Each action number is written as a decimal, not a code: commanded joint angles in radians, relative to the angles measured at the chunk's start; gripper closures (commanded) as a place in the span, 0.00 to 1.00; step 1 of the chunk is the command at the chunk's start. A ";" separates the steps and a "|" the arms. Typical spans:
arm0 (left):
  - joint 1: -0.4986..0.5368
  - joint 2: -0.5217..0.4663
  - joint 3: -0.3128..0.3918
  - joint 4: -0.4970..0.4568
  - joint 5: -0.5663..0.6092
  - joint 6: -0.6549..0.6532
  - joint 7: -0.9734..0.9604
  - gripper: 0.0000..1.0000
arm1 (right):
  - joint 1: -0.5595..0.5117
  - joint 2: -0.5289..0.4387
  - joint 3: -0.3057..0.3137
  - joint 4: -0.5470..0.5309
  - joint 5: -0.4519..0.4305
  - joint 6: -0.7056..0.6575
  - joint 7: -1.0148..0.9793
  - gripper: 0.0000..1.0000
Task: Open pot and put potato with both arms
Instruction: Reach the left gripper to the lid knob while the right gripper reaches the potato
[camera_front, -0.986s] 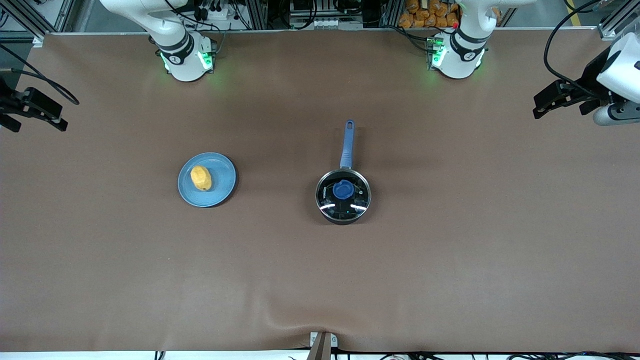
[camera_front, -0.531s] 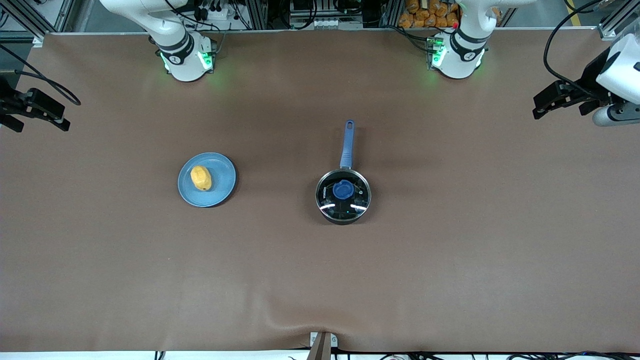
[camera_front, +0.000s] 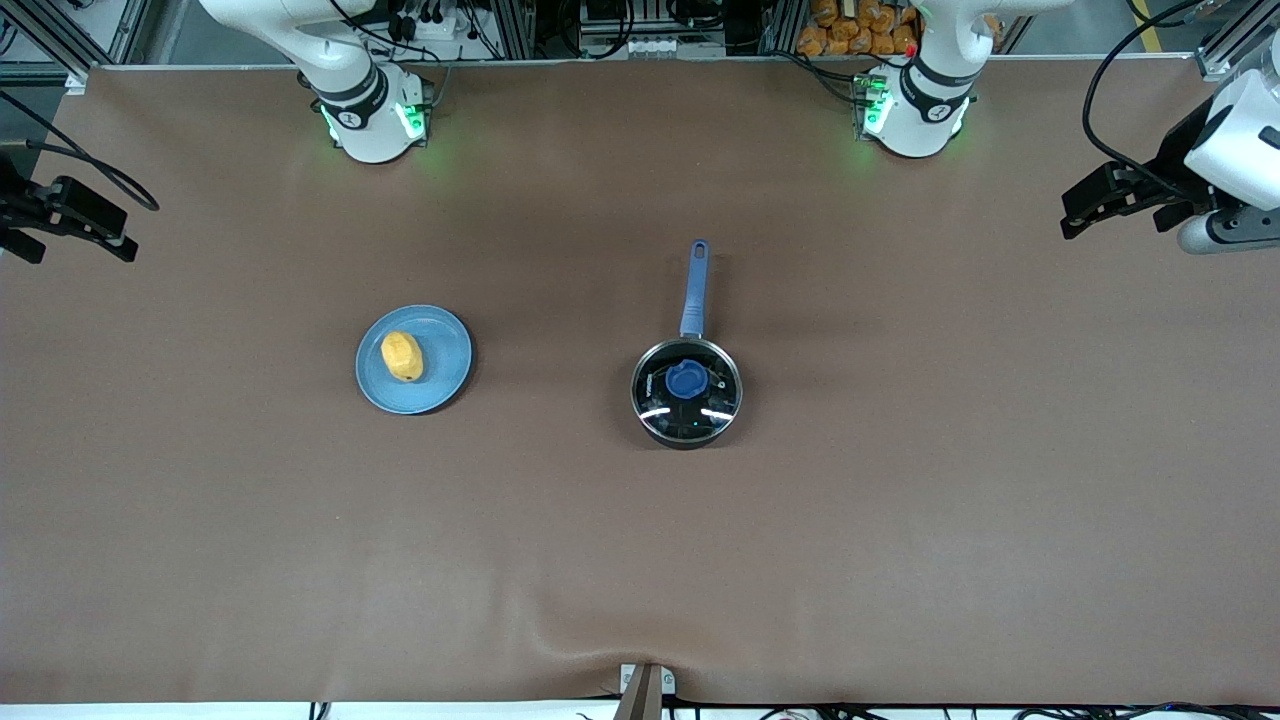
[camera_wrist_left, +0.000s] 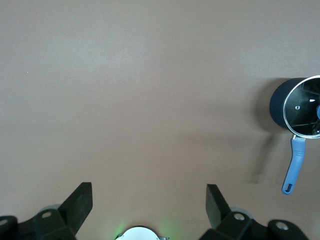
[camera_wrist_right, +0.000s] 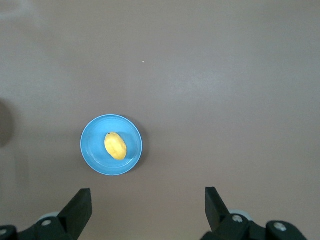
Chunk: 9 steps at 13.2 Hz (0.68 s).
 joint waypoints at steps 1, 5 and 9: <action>-0.034 0.053 -0.016 0.030 -0.005 0.019 -0.012 0.00 | -0.001 -0.007 0.001 -0.007 -0.011 -0.003 0.003 0.00; -0.139 0.140 -0.026 0.053 -0.013 0.103 -0.137 0.00 | 0.002 -0.008 0.001 -0.007 -0.011 -0.003 0.003 0.00; -0.266 0.280 -0.026 0.117 -0.039 0.221 -0.318 0.00 | 0.002 -0.008 0.002 -0.035 -0.013 0.011 0.001 0.00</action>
